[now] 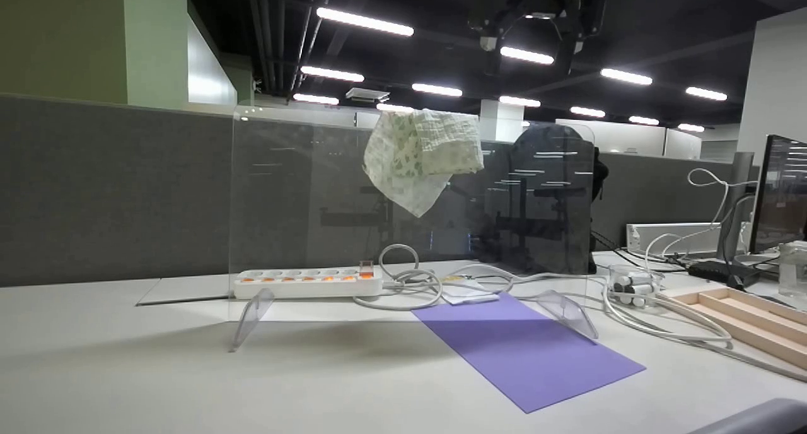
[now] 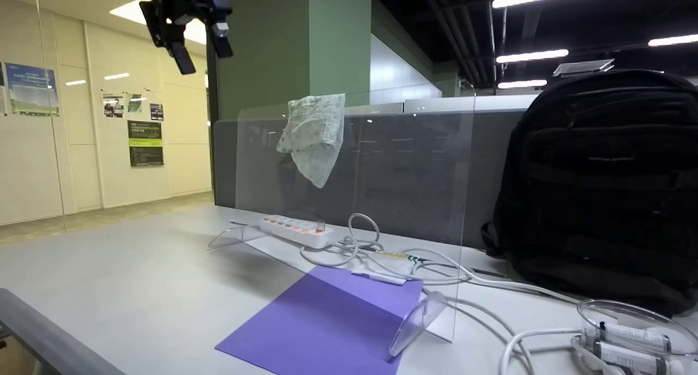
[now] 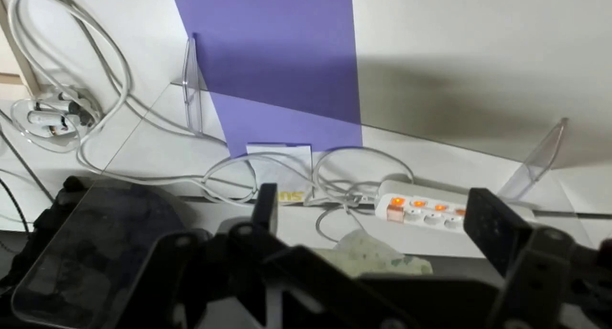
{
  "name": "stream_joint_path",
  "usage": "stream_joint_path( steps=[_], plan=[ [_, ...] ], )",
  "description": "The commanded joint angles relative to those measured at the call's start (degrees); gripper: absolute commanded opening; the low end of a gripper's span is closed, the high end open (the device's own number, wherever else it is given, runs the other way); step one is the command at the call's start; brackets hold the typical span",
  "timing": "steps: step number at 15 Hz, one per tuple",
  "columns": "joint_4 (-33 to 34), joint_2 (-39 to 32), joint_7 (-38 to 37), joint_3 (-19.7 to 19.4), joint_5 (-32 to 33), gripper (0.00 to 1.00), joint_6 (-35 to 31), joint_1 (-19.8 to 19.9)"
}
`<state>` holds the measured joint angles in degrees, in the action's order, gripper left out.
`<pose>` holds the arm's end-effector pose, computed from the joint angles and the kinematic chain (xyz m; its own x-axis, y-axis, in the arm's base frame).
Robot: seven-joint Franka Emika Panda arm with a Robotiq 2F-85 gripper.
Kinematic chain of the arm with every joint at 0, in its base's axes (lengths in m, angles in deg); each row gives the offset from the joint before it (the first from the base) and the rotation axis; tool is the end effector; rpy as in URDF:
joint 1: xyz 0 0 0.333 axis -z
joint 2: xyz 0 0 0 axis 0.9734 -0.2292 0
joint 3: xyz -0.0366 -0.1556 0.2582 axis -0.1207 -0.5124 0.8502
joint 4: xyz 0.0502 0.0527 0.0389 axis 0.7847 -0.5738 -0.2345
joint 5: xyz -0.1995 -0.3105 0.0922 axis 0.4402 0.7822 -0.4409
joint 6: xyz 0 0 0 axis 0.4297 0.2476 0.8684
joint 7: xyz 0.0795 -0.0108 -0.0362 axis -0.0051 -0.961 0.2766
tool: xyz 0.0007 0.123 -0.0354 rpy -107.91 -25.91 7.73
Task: Remove the cloth from the glass and put it on the table
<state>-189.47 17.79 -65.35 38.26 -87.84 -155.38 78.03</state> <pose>0.3268 0.0582 0.4767 0.9286 -0.0476 0.3680 -0.0918 -0.9904 0.1037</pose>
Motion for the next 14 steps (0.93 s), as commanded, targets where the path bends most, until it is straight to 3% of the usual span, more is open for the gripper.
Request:
stream_joint_path(
  steps=[1,7,11,12,14],
  plan=[
    [2.3,-2.8,-2.9,-0.2,1.6,1.00,-4.6,2.6],
    [10.1,-11.4,2.1,-2.8,2.8,1.00,-3.1,3.5],
    [14.8,-14.7,5.1,-9.6,-2.4,1.00,-2.5,2.1],
    [11.2,-12.7,4.3,-7.6,-0.1,1.00,-4.1,2.6],
    [13.0,-14.0,5.3,-9.5,-1.2,1.00,-4.1,2.7]
  ],
)
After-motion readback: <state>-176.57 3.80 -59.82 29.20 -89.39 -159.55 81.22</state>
